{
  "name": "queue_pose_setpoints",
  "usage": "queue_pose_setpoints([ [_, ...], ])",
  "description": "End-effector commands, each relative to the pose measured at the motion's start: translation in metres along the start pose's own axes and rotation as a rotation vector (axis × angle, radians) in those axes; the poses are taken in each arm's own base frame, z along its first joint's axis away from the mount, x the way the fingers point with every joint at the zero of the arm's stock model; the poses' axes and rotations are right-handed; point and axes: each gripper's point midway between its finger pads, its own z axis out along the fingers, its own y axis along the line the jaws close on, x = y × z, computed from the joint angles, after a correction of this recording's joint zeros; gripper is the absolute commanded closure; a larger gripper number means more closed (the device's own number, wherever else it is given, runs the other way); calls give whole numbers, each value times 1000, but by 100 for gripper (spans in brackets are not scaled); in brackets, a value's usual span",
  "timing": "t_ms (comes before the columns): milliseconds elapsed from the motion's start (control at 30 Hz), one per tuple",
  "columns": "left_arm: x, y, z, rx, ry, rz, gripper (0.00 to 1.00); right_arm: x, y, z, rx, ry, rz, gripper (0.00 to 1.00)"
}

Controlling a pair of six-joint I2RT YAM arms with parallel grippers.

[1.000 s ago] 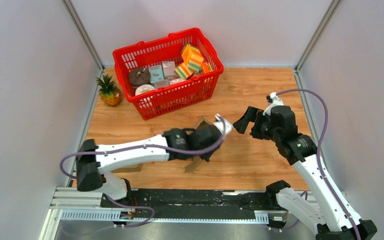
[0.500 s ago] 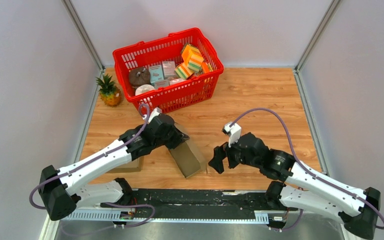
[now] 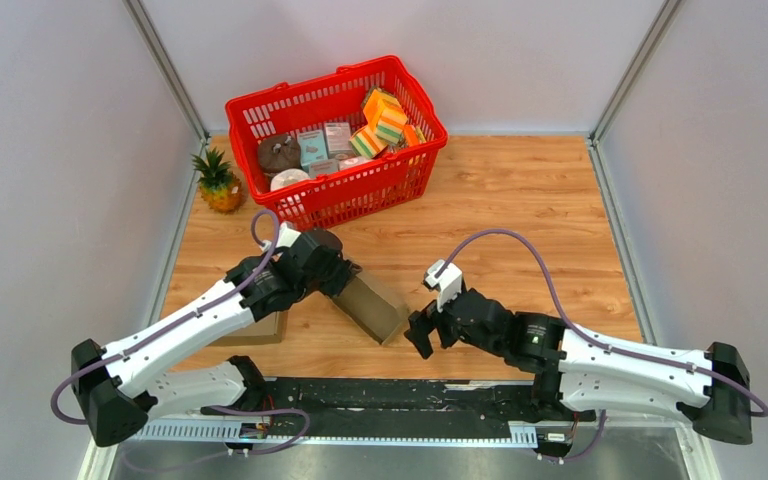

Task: Fold the paper box

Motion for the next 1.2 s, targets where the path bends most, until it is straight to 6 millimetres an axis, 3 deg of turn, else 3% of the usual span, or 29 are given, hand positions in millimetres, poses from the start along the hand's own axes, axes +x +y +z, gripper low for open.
queue_pose_setpoints([
  [0, -13, -5, -5, 26, -50, -51, 100, -28, -15, 15, 114, -145, 18, 7],
  [100, -10, -4, -3, 40, -36, -63, 94, -34, -4, 24, 71, -164, -22, 18],
  [133, -9, -5, -3, 45, -31, -65, 92, -35, -4, 27, 73, -169, -26, 31],
  [200, -9, -5, -3, 50, -29, -55, 88, -37, -2, 33, 67, -172, -35, 44],
  [267, -11, -6, -5, 58, -39, -36, 75, -34, -9, 37, 92, -165, -33, 53],
  [300, -13, -7, -7, 68, -47, -1, 63, -40, -9, 38, 90, -191, -17, 57],
  [367, -20, -11, -12, 87, -81, 57, 52, -39, -15, 40, 95, -189, 4, 63],
  [400, -24, -12, -16, 98, -99, 137, 39, -37, -18, 42, 94, -184, 11, 66],
  [433, -30, -17, -21, 114, -122, 184, 35, -38, -25, 44, 105, -179, 24, 68],
  [600, -51, -7, -40, 139, -196, 536, 31, -37, -39, 49, 89, -135, 55, 89],
  [667, -58, 3, -44, 141, -218, 682, 32, -33, -49, 48, 105, -108, 57, 91],
  [700, -62, -1, -53, 196, -239, 706, 36, -35, -50, 48, 104, -109, 50, 92],
  [733, -57, 11, -45, 200, -222, 764, 38, -38, -55, 47, 108, -107, 28, 93],
  [800, -58, 14, -46, 254, -244, 885, 39, -34, -55, 48, 97, -71, -3, 96],
  [833, -58, 28, -37, 232, -238, 927, 39, -40, -58, 47, 103, -72, -32, 98],
  [967, -61, 49, -13, 166, -201, 975, 25, -42, -61, 49, 61, -42, -45, 100],
  [1167, -48, 50, 18, 161, -96, 947, 22, -58, -55, 45, 7, -83, -100, 99],
])
